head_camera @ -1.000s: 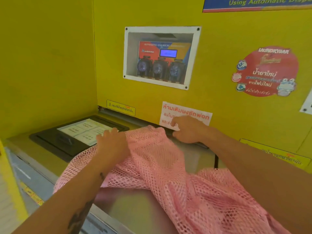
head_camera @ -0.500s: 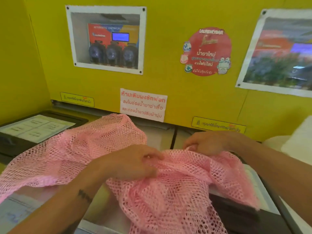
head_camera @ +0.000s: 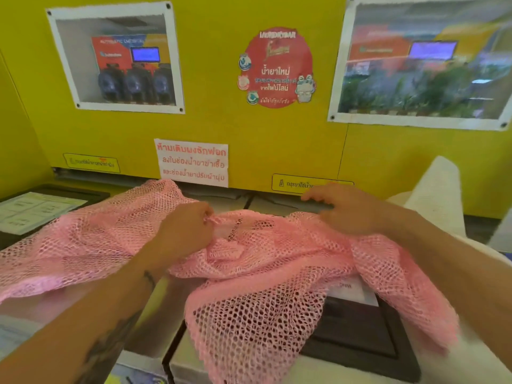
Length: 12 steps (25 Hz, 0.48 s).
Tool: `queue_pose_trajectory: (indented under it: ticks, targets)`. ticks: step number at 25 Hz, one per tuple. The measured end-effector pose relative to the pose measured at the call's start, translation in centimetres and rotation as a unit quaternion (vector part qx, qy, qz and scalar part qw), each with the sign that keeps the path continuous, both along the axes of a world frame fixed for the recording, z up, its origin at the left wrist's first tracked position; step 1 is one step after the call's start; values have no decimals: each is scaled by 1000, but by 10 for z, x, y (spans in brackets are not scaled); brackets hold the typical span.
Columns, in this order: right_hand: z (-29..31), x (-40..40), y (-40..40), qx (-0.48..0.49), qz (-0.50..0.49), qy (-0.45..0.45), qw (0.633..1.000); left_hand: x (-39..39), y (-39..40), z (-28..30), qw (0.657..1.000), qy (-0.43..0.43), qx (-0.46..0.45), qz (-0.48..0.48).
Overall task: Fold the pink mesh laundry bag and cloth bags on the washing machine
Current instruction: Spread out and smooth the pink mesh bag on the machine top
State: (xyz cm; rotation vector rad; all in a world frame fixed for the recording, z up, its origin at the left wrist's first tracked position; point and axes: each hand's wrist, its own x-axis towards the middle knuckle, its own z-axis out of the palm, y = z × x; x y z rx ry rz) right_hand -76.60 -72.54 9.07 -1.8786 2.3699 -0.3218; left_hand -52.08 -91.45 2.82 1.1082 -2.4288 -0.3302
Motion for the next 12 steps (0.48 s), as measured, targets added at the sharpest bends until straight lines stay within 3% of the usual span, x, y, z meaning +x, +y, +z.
queue_pose_trajectory:
  ticks: [1, 3, 6, 8, 10, 12]
  targets:
    - [-3, 16, -1, 24, 52, -14, 998, -4, 0, 2, 1000, -2, -12, 5]
    - [-10, 37, 2, 180, 78, 47, 980, -7, 1, 6, 999, -5, -42, 8]
    - [8, 40, 11, 311, -26, 168, 935, 4, 6, 14, 998, 29, -36, -30]
    - [20, 43, 12, 251, -33, 202, 946, 21, 9, 18, 994, 61, -6, -86]
    - [18, 63, 3, 120, 22, 123, 985, 42, 11, 24, 989, 84, 19, -120]
    - [8, 97, -11, 76, 128, 11, 989, 64, 11, 29, 990, 80, 19, -114]
